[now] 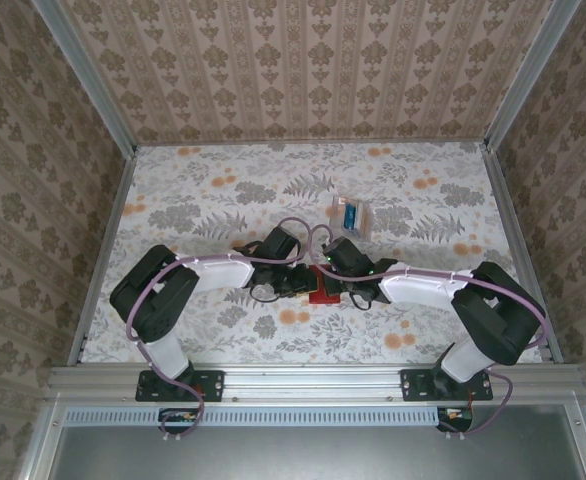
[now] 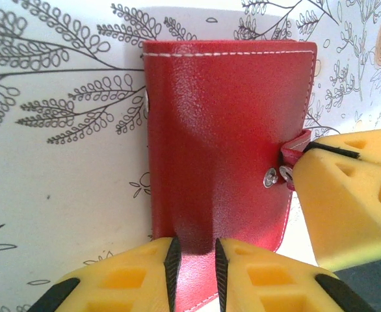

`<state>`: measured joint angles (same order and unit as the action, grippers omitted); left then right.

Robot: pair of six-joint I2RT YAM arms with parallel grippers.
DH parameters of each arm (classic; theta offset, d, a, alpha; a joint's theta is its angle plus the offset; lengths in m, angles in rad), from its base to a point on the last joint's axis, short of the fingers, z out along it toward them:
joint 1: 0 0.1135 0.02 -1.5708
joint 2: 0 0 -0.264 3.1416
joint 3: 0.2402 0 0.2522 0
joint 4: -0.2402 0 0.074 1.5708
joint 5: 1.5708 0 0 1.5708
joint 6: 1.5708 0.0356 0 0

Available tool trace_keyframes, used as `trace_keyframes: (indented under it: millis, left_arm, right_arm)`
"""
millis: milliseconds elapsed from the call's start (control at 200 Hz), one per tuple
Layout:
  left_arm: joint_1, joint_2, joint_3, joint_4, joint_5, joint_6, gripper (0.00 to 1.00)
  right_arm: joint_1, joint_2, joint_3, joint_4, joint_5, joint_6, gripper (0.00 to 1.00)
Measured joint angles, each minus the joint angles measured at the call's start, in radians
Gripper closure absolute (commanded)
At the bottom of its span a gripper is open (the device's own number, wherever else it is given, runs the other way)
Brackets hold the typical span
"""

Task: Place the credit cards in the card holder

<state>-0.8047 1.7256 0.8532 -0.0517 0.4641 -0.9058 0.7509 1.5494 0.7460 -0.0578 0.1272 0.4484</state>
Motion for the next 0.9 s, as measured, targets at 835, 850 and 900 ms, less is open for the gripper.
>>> trace_keyframes:
  millis: [835,850,900]
  left_arm:
    - [0.000,0.000,-0.003,0.002,0.007,0.000,0.75]
    - [0.000,0.000,-0.003,0.001,0.007,0.000,0.75]
    - [0.000,0.000,-0.003,0.001,0.006,0.000,0.75]
  right_arm:
    - [0.020,0.011,-0.074,0.160,0.000,-0.001,1.00]
    - [0.020,0.010,-0.077,0.163,0.000,-0.001,1.00]
    - [0.020,0.004,-0.085,0.169,0.000,-0.001,1.00]
